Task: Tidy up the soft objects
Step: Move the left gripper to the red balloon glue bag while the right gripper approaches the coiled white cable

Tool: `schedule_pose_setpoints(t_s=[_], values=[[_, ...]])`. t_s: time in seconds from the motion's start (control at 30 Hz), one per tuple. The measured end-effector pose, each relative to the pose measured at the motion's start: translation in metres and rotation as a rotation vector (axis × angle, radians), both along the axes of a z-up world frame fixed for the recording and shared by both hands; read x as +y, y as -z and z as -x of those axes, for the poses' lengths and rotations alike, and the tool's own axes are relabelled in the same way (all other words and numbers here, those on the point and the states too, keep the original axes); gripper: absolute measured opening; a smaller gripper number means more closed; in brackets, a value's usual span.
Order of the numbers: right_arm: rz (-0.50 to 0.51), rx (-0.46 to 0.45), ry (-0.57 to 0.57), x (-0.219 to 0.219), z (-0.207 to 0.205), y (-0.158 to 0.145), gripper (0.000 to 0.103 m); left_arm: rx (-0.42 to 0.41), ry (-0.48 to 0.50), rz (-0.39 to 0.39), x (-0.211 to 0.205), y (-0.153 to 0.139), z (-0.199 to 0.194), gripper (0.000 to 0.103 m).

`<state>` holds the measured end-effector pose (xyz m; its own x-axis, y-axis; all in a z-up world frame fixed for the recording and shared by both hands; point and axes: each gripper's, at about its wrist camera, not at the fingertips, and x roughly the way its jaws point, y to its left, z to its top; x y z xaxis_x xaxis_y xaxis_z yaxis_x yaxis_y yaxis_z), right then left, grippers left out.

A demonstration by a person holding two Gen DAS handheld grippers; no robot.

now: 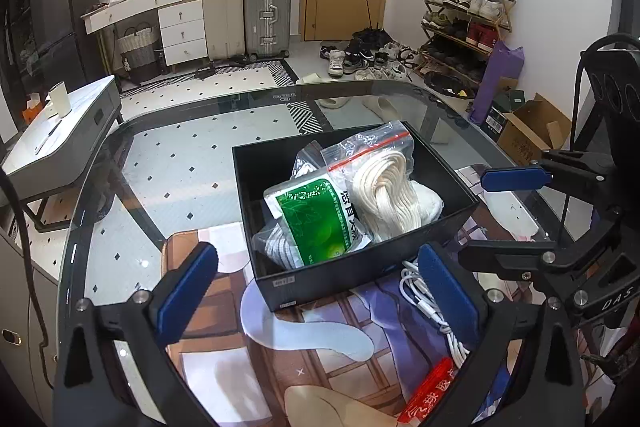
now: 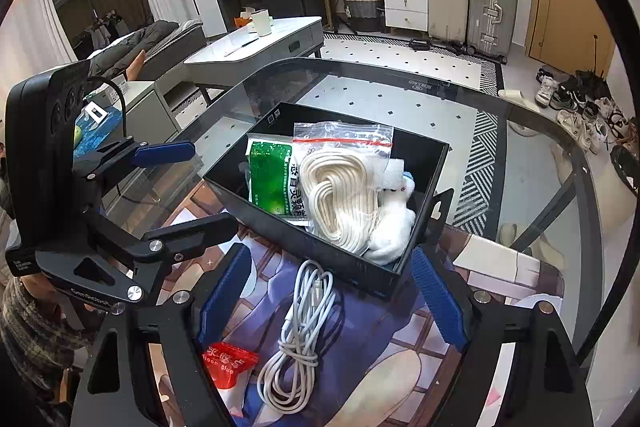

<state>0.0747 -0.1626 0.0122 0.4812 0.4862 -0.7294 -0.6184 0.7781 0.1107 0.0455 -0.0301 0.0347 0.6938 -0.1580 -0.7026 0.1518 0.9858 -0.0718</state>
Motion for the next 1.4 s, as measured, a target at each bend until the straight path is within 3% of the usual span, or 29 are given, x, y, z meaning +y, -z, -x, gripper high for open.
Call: schedule_pose_setpoints(t_s=[0.87,1.4], values=[[0.001,0.023,0.013,-0.009,0.030,0.011,0.090,0.037,-0.005,0.029,-0.016,0.018,0.056,0.103],[0.018,0.082,0.004,-0.001,0.028,0.031,0.090,0.068,0.090,0.010,-0.035,0.032,0.080,0.103]])
